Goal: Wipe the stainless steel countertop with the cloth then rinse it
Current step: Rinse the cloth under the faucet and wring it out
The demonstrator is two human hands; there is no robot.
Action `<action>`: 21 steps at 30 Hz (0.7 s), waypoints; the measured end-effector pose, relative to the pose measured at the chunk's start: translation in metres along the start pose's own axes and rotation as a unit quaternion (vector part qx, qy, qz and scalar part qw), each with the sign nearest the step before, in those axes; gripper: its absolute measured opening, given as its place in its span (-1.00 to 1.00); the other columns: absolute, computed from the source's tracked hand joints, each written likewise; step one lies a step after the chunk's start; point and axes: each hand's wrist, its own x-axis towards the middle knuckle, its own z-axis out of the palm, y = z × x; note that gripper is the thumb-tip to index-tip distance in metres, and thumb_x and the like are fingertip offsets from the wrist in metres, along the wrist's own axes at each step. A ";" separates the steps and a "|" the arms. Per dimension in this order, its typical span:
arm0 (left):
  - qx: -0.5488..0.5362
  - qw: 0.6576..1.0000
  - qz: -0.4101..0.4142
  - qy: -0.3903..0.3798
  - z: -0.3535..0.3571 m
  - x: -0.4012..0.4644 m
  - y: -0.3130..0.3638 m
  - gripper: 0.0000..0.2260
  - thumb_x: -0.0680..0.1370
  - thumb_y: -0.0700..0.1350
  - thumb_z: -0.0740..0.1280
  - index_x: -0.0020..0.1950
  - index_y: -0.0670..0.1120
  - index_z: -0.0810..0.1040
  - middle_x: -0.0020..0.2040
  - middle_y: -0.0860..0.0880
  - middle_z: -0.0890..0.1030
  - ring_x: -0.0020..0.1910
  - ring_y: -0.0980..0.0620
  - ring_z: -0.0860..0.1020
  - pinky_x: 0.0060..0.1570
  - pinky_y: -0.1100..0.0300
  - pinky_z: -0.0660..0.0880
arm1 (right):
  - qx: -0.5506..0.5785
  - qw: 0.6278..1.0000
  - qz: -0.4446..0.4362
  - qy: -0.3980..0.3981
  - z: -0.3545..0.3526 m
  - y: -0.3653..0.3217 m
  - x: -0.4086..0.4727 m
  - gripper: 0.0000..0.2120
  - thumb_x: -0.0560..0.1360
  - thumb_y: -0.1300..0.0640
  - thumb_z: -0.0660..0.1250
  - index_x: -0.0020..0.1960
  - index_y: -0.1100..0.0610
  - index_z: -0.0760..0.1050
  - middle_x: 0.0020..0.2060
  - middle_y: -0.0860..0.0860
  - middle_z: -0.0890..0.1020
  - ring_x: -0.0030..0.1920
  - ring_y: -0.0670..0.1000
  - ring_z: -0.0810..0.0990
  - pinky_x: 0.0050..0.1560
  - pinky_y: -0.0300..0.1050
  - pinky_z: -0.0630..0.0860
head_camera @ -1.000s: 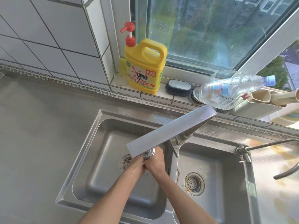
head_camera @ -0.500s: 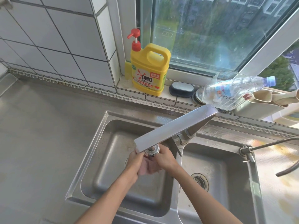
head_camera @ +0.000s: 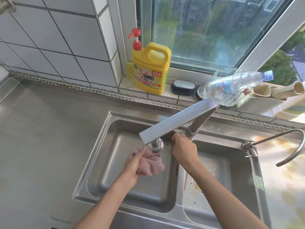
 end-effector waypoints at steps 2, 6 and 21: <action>0.004 1.000 0.002 -0.008 -0.003 -0.003 0.002 -0.77 0.58 0.00 0.37 0.00 -0.13 0.74 0.03 -0.19 0.75 -0.10 -0.06 0.75 -0.17 0.17 0.65 | -0.019 1.000 -0.005 0.000 -0.002 0.008 0.000 -0.70 0.50 0.36 0.21 0.19 0.12 0.46 0.15 0.10 0.58 -0.01 0.28 0.64 -0.17 0.00 0.41; 0.012 1.000 -0.005 -0.004 -0.011 -0.009 0.006 -0.70 0.62 0.03 0.36 0.19 -0.18 0.65 0.10 -0.22 0.72 -0.08 -0.07 0.73 -0.16 0.17 0.65 | -0.013 1.000 -0.014 0.006 -0.009 0.026 0.000 -0.80 0.54 0.32 0.23 0.09 0.09 0.49 0.09 0.08 0.58 -0.05 0.28 0.63 -0.19 0.01 0.40; 0.003 0.999 -0.039 0.005 -0.030 -0.043 0.017 -0.50 0.70 0.20 0.12 0.16 -0.17 0.66 0.02 -0.16 0.76 -0.06 -0.02 0.76 -0.09 0.16 0.64 | 0.318 0.937 0.046 -0.135 0.039 -0.037 -0.060 -0.60 0.66 -0.18 0.22 -0.05 0.10 0.63 -0.19 0.02 0.70 -0.18 0.09 0.69 -0.09 0.12 0.67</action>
